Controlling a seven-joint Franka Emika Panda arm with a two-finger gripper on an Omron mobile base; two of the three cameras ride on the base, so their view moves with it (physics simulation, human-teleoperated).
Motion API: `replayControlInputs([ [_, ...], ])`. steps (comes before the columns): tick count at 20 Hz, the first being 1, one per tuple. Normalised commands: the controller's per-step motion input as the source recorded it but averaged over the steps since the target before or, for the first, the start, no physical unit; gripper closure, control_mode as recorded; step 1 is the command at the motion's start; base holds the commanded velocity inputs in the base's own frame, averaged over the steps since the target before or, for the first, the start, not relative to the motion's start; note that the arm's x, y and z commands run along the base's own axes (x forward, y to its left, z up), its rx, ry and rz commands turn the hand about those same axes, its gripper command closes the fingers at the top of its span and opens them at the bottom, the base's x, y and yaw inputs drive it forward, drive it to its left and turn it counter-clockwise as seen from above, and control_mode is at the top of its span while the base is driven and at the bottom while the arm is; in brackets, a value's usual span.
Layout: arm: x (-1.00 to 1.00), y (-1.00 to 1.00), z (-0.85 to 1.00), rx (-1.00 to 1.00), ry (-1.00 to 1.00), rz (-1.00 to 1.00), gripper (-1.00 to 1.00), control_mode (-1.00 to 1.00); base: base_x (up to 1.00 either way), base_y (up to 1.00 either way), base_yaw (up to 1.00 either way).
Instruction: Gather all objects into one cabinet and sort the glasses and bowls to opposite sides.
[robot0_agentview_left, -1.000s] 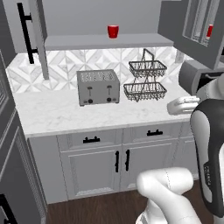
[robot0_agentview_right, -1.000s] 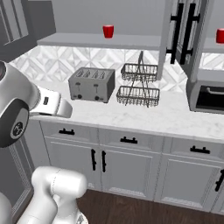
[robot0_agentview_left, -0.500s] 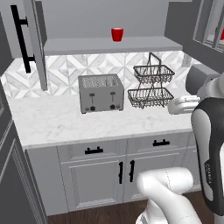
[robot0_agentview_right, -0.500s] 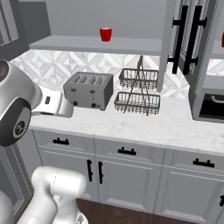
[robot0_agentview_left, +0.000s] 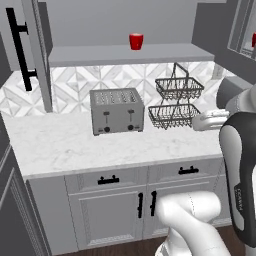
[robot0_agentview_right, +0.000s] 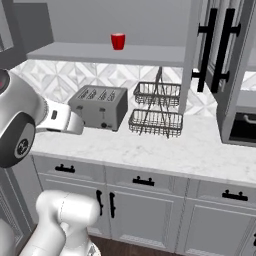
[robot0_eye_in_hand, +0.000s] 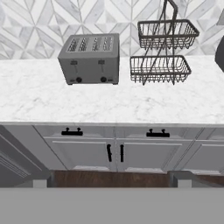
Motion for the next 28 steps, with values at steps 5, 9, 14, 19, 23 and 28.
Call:
replayControlInputs([
  [5, 0.00, 0.00, 0.00, 0.00, 0.00, 0.00, -1.00, 1.00, 0.25, 0.16, 0.00],
  [9, 0.00, 0.00, 0.00, 0.00, 0.00, 0.00, -1.00, 1.00, 0.29, 0.18, 0.00],
  [14, 0.00, 0.00, 0.00, 0.00, 0.00, 0.00, -1.00, 1.00, 0.34, 0.19, 0.00],
  [19, 0.00, 0.00, 0.00, 0.00, 0.00, 0.00, -1.00, 1.00, 0.32, 0.23, 0.00],
  [23, 0.00, 0.00, 0.00, 0.00, 0.00, 0.00, -1.00, 1.00, 0.36, 0.25, 0.00],
  [28, 0.00, 0.00, 0.00, 0.00, 0.00, 0.00, -1.00, 1.00, 0.39, 0.23, 0.00],
])
